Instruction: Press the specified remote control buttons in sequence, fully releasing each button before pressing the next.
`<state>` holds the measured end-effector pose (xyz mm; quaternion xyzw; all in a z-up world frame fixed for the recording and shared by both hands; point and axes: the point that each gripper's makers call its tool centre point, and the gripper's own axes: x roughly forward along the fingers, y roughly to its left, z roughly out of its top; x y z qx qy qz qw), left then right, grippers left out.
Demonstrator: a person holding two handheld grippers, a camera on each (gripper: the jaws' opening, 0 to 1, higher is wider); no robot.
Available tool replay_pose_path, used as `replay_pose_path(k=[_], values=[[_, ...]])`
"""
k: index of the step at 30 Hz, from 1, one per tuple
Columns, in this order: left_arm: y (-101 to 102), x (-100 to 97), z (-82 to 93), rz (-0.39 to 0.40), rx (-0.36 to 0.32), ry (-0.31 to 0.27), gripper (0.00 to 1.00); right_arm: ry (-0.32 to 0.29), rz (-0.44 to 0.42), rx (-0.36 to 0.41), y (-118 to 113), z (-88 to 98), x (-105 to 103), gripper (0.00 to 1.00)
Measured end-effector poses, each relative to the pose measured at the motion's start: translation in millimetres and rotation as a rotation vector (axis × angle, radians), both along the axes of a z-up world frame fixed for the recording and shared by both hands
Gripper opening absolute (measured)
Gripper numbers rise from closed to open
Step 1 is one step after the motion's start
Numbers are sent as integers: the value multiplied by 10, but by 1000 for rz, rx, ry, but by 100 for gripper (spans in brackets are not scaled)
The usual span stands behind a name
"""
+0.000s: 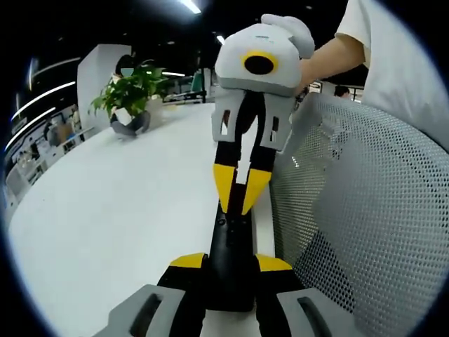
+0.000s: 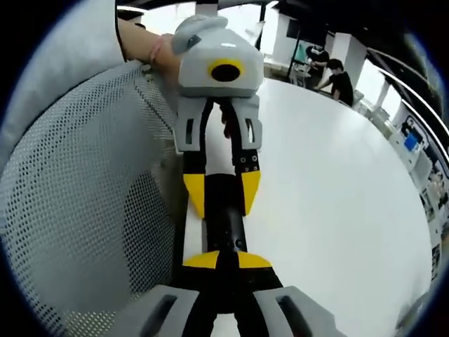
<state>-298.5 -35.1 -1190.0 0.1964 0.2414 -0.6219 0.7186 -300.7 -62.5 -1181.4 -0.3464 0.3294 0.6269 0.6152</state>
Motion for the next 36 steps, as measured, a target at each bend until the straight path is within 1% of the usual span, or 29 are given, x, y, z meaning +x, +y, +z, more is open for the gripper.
replay_pose_path(k=[2,5,7,8,10,11,12,13,16,17,18,20,23,26,28,29,31,36], values=[[0,0,0,0,0,0,25,18,-21,-13,4,5,18,3],[-1,1,1,-2,0,-1,25,10,-28,-27,-8,0,24,0],[0,1,0,-1,-1,-1,25,9,-30,-25,-14,-2,20,0],[0,0,0,0,-1,1,25,-4,-7,-23,-23,1,-2,0],[0,1,-1,0,-2,1,25,-7,-14,-22,-33,1,-15,1],[0,1,0,-1,-3,1,25,-18,-9,-22,-34,0,-25,1],[-1,0,0,-2,-2,1,25,-62,21,-27,-22,2,-11,1],[-1,0,0,-3,-1,0,25,-70,24,-37,-24,4,-16,1],[-1,0,-2,-3,0,1,25,-127,59,-72,-24,-2,-26,0],[-1,0,-3,-3,0,1,25,-124,53,-72,-20,-3,-31,0],[-1,0,-3,-3,0,1,25,-142,56,-80,-39,-5,-6,0],[0,1,-6,-2,0,1,25,-135,52,-74,-38,2,-4,0],[0,3,-9,-3,1,1,25,-110,35,-75,-30,5,12,0],[-1,4,-10,-6,1,2,25,-69,-4,-97,-30,-5,15,0],[-4,3,-9,-7,2,1,25,-63,-16,-104,-29,-8,18,0],[-3,3,-9,-7,3,1,25,-51,-40,-105,-35,-9,17,0],[-3,3,-11,-10,3,2,25,-44,-58,-103,-39,-12,14,0],[-5,2,-9,-10,3,3,25,-34,-88,-93,-42,-14,19,0]])
